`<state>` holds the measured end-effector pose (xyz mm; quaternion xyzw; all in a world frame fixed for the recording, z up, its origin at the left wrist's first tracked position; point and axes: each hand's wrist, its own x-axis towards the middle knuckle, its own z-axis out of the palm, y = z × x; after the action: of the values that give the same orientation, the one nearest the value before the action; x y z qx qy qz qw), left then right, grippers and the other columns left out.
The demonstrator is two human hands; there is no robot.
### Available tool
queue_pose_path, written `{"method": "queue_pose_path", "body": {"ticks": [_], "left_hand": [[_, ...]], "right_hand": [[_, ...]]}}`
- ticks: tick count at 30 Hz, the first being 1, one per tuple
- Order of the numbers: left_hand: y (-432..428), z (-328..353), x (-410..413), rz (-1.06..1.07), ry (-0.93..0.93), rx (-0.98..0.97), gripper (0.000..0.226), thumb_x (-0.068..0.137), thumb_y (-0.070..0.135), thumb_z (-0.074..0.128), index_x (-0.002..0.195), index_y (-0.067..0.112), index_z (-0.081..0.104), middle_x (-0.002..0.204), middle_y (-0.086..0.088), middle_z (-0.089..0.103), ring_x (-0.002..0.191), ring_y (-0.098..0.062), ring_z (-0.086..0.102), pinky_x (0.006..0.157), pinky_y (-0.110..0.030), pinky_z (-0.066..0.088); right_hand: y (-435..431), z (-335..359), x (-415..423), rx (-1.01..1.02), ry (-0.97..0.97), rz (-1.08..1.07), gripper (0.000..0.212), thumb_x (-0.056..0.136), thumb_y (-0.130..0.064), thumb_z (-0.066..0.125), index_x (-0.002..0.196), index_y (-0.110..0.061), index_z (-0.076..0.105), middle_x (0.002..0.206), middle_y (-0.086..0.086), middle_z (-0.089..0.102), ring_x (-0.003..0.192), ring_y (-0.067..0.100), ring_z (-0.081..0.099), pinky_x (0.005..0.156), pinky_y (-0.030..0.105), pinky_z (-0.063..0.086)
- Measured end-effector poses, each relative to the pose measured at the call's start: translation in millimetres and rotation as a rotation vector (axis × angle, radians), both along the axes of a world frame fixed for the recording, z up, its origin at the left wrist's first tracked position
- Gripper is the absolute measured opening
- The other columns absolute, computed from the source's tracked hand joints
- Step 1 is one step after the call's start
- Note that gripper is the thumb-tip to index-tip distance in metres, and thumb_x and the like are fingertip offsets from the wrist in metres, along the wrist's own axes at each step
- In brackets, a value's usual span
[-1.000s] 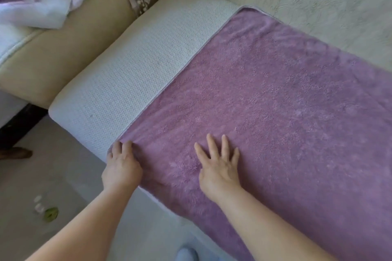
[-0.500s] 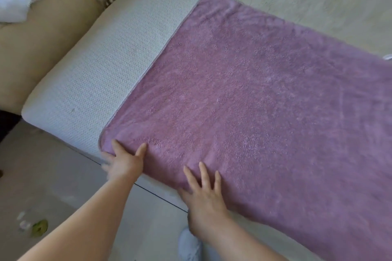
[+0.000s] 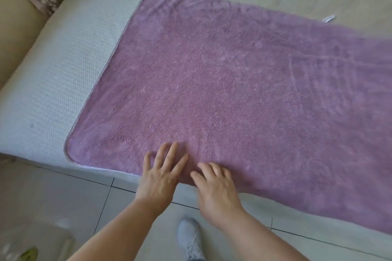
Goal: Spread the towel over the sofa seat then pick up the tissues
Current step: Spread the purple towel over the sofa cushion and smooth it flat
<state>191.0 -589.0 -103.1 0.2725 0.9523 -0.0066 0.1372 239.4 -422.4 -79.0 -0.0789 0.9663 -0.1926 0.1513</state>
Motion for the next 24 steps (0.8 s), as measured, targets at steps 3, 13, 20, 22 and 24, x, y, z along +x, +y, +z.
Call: {"method": "queue_pose_path", "body": {"ticks": [3,13,20,22,24], "left_hand": [[35.2,12.9,-21.6,-0.038,0.093,0.015,0.085,0.064,0.021,0.076,0.138,0.032,0.035,0.152,-0.011,0.025,0.136,-0.038,0.026,0.099,-0.062,0.031],[112.4,10.3,39.6,-0.298,0.039,0.139,0.045,0.059,0.012,0.064,0.102,0.024,0.061,0.125,-0.008,0.053,0.109,-0.029,0.05,0.086,-0.04,0.033],[177.8,9.4,77.0,-0.394,-0.147,-0.282,0.09,0.086,0.022,0.051,0.147,0.031,-0.014,0.152,-0.006,-0.034,0.14,-0.036,-0.024,0.11,-0.06,0.006],[179.8,9.0,100.7,-0.454,-0.166,-0.287,0.085,0.08,0.018,0.056,0.15,0.025,0.008,0.155,-0.011,-0.025,0.14,-0.043,-0.017,0.109,-0.06,0.011],[191.7,11.1,104.9,-0.525,-0.101,-0.208,0.078,0.063,0.013,0.06,0.139,0.016,0.041,0.155,-0.014,0.008,0.14,-0.041,0.012,0.101,-0.056,0.034]], "right_hand": [[40.0,4.8,-38.8,0.167,0.055,-0.252,0.063,0.07,-0.022,0.066,0.13,-0.027,0.05,0.144,0.006,0.041,0.132,0.037,0.038,0.1,0.058,0.038],[91.7,-1.9,75.6,0.058,-0.026,-0.2,0.039,0.06,-0.025,0.053,0.097,-0.023,0.066,0.109,0.002,0.06,0.098,0.028,0.063,0.075,0.041,0.051],[168.6,-13.7,104.6,0.266,-0.158,-0.191,0.089,0.052,-0.022,0.075,0.135,-0.029,0.046,0.154,0.006,0.029,0.139,0.041,0.025,0.099,0.067,0.028],[172.0,-20.7,151.4,0.224,-0.153,-0.081,0.068,0.039,-0.022,0.075,0.107,-0.021,0.067,0.132,0.007,0.055,0.125,0.037,0.045,0.089,0.059,0.044],[181.3,-20.8,160.5,0.155,-0.085,-0.07,0.049,0.046,-0.021,0.07,0.095,-0.021,0.066,0.112,0.004,0.061,0.11,0.03,0.053,0.085,0.045,0.049]]}}
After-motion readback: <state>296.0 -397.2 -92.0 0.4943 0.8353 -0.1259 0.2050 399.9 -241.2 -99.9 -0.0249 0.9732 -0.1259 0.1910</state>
